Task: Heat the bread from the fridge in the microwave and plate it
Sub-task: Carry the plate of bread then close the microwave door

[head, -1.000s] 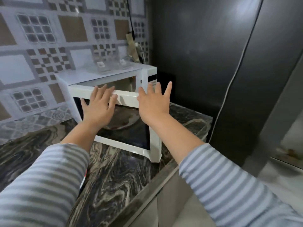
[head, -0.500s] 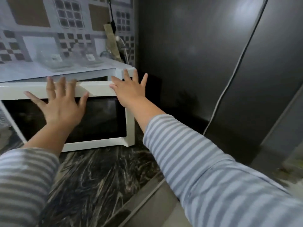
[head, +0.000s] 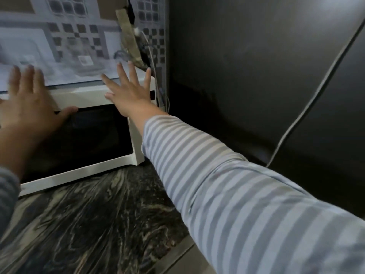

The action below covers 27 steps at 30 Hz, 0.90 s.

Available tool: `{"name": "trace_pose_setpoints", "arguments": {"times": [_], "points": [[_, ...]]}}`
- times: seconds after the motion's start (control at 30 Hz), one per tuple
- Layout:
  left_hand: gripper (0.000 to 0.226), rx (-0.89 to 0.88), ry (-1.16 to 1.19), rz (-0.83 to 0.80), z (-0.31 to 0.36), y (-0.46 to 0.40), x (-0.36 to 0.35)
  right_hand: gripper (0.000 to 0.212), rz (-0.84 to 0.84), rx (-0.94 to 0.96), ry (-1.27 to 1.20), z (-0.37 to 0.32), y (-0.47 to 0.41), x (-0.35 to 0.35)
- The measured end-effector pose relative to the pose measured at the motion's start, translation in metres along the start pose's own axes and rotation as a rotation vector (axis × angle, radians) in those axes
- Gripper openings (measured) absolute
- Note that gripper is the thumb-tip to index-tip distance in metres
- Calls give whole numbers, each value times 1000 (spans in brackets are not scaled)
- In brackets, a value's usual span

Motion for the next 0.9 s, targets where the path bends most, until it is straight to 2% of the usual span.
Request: {"name": "trace_pose_setpoints", "arguments": {"times": [0.03,0.13,0.27,0.43,0.7,0.77,0.9], "points": [[102,-12,24,-67,0,-2,-5,54,0,5,-9,0,-6,-2],[108,70,-176,-135,-24,-15,-20,57,20,25,-17,0,-20,-5],[103,132,-271,-136,-6,-16,-6,62,28,74,-44,2,-36,-8],[75,125,-275,-202,-6,-15,-4,56,-88,106,-250,8,-46,-15],[66,198,-320,-224,1,-12,-4,44,58,118,-202,8,-50,0],[70,221,-336,-258,4,-6,-4,48,19,138,-216,8,-48,-4],[89,240,-293,-273,26,8,5,74,-101,135,-262,15,-24,-20]]}}
Point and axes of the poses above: each hand's wrist, its own y-axis away from the middle knuckle, its own x-axis out of the back of the hand, z = x × y, the point moved 9 cm from there along -y, towards the middle knuckle
